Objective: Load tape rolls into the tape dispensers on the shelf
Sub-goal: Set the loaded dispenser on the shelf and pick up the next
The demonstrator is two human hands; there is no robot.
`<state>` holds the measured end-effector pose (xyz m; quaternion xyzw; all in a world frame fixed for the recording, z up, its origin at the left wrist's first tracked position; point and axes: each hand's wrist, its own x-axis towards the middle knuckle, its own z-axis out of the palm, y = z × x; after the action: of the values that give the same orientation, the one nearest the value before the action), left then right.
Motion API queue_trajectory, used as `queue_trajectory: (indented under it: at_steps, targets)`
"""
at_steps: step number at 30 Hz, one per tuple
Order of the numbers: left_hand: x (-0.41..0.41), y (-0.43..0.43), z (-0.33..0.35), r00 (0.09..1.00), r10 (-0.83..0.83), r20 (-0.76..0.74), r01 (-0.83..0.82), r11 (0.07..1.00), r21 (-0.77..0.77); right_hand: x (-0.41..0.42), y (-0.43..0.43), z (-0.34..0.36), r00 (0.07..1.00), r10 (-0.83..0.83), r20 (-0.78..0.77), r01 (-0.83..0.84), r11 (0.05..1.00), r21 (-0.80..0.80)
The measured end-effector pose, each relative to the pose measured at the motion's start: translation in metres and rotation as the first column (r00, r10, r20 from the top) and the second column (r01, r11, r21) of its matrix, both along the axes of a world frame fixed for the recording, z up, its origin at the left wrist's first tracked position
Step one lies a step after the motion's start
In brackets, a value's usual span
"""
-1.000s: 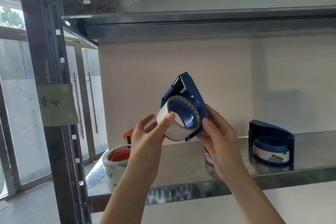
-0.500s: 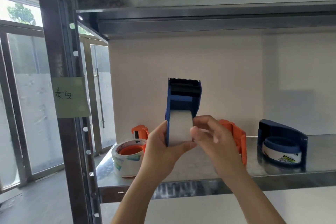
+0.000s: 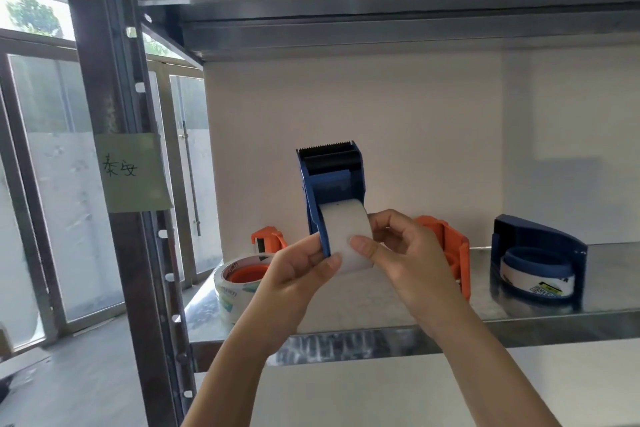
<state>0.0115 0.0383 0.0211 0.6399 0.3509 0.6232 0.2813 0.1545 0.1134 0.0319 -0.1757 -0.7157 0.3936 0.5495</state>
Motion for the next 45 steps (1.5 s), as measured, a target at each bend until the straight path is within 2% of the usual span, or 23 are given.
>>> queue_trajectory:
  at_steps: [6, 11, 16, 18, 22, 31, 35, 38, 40, 42, 45]
  targets:
    - [-0.002, 0.001, -0.001, 0.999, 0.018, 0.028, -0.018, 1.000, -0.014, 0.002, 0.003, -0.001, 0.999, -0.030, 0.031, 0.029, 1.000, 0.006]
    - [-0.003, 0.002, -0.002, 0.986, 0.158, 0.051, -0.162, 0.984, 0.080, 0.015, 0.011, -0.001, 0.999, -0.041, 0.023, 0.042, 0.997, -0.067]
    - [-0.001, 0.004, -0.001, 0.943, 0.304, 0.132, -0.323, 0.934, 0.155, 0.043, 0.023, 0.006, 0.969, -0.246, -0.034, 0.240, 0.963, -0.120]
    - [-0.008, 0.001, 0.004, 0.926, 0.346, 0.150, -0.368, 0.915, 0.165, 0.062, 0.030, 0.010, 0.957, -0.273, -0.100, 0.255, 0.953, -0.162]
    - [-0.008, -0.003, 0.009, 0.918, 0.383, 0.099, -0.395, 0.900, 0.183, 0.087, 0.037, 0.017, 0.939, -0.305, -0.157, 0.285, 0.948, -0.138]
    - [-0.005, -0.001, 0.009, 0.915, 0.393, 0.089, -0.403, 0.897, 0.180, 0.090, 0.039, 0.018, 0.938, -0.294, -0.186, 0.278, 0.954, -0.109]
    - [-0.003, 0.002, 0.008, 0.935, 0.328, 0.136, -0.346, 0.928, 0.140, 0.088, 0.040, 0.016, 0.946, -0.279, -0.164, 0.265, 0.959, -0.101]
    - [-0.004, 0.009, 0.006, 0.936, 0.135, 0.325, -0.161, 0.986, 0.053, 0.089, 0.041, 0.015, 0.949, -0.265, -0.169, 0.250, 0.963, -0.103]
    - [-0.004, 0.016, 0.005, 0.879, -0.035, 0.475, 0.020, 0.999, 0.036, 0.090, 0.041, 0.014, 0.950, -0.266, -0.163, 0.255, 0.963, -0.087]
    - [-0.001, 0.023, 0.002, 0.793, -0.139, 0.593, 0.175, 0.985, -0.003, 0.091, 0.041, 0.013, 0.950, -0.270, -0.159, 0.261, 0.962, -0.076]
    - [0.009, 0.033, -0.005, 0.684, -0.187, 0.705, 0.339, 0.937, -0.081, 0.091, 0.041, 0.012, 0.950, -0.260, -0.172, 0.252, 0.965, -0.070]
